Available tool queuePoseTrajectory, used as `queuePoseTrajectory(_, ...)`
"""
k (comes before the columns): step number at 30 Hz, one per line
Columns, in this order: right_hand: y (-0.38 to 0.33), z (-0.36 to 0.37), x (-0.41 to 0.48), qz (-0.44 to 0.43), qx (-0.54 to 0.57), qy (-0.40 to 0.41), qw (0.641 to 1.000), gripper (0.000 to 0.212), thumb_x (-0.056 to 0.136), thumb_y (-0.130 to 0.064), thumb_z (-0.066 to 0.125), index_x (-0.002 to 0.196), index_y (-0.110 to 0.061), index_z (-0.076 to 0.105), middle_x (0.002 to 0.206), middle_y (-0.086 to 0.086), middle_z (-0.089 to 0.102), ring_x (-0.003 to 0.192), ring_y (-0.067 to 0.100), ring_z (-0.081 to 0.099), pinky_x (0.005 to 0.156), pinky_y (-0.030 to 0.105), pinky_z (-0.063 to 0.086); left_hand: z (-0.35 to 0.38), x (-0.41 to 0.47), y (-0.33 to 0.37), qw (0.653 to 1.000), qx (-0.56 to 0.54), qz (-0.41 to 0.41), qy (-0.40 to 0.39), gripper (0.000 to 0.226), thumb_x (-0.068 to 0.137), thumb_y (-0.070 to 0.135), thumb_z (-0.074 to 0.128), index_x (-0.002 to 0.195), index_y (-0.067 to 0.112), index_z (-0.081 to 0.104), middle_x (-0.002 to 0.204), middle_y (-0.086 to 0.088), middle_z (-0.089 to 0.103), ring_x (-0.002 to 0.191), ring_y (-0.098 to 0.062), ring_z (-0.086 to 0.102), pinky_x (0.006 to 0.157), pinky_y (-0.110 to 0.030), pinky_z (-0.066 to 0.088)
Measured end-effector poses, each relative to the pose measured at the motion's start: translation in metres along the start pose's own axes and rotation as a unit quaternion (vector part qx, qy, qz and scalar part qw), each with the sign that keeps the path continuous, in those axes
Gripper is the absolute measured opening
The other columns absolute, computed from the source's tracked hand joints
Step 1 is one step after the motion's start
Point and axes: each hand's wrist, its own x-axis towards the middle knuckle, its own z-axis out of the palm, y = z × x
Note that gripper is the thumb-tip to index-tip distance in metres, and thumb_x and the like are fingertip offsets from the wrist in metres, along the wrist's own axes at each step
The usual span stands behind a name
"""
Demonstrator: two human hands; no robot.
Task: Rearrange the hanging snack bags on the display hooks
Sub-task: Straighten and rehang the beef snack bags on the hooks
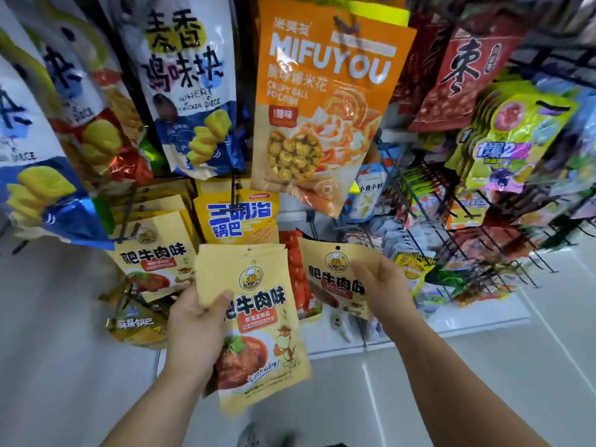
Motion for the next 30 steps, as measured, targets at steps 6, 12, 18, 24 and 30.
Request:
queuePoseTrajectory(6,0.001,-0.014,0.021,0.018,-0.023,0.002,1.000,0.017,0.103,-0.030,0.062,0.115,-0.020,0.070,0.100,-0.002,0.077,0.093,0.019,0.072,0.077,0.037,0.060,0.028,0.012,0.003,0.999,0.021,-0.010,-0.024,0.021,0.096,0.013,0.072,0.097,0.034,0.072,0.098,0.012,0.080,0.096,-0.015,0.075,0.088,-0.041,0.056)
queuePoseTrajectory(12,0.005,-0.006,0.055,-0.008,-0.019,-0.057,0.998,0.022,0.104,-0.032,0.061,0.111,-0.014,0.070,0.099,0.004,0.074,0.085,0.017,0.069,0.065,0.030,0.052,0.034,0.014,0.020,0.998,0.047,-0.014,0.029,0.017,0.097,0.016,0.071,0.093,0.032,0.068,0.094,0.014,0.075,0.094,-0.015,0.071,0.091,-0.048,0.056)
queuePoseTrajectory(18,0.018,-0.001,0.085,-0.055,-0.019,-0.117,0.991,0.026,0.103,-0.032,0.061,0.117,-0.013,0.072,0.105,0.004,0.074,0.098,0.022,0.067,0.075,0.029,0.045,0.049,-0.015,0.030,0.995,0.026,-0.007,0.098,0.017,0.099,0.012,0.068,0.112,0.024,0.070,0.106,0.010,0.077,0.096,-0.007,0.074,0.094,-0.041,0.056)
queuePoseTrajectory(24,0.024,-0.004,0.096,-0.105,-0.006,-0.137,0.985,0.028,0.103,-0.031,0.062,0.112,-0.008,0.073,0.101,0.007,0.077,0.094,0.023,0.070,0.082,0.039,0.057,0.079,-0.046,0.024,0.988,0.010,-0.010,0.152,0.019,0.099,0.007,0.067,0.105,0.025,0.069,0.086,0.024,0.075,0.076,0.014,0.069,0.075,-0.017,0.051)
queuePoseTrajectory(30,0.024,-0.006,0.102,-0.114,0.024,-0.155,0.981,0.023,0.102,-0.029,0.063,0.104,-0.008,0.073,0.089,0.005,0.075,0.080,0.021,0.066,0.079,0.041,0.055,0.097,-0.063,0.025,0.986,-0.002,-0.025,0.165,0.023,0.100,0.007,0.065,0.101,0.030,0.066,0.076,0.033,0.072,0.072,0.018,0.066,0.057,0.000,0.045)
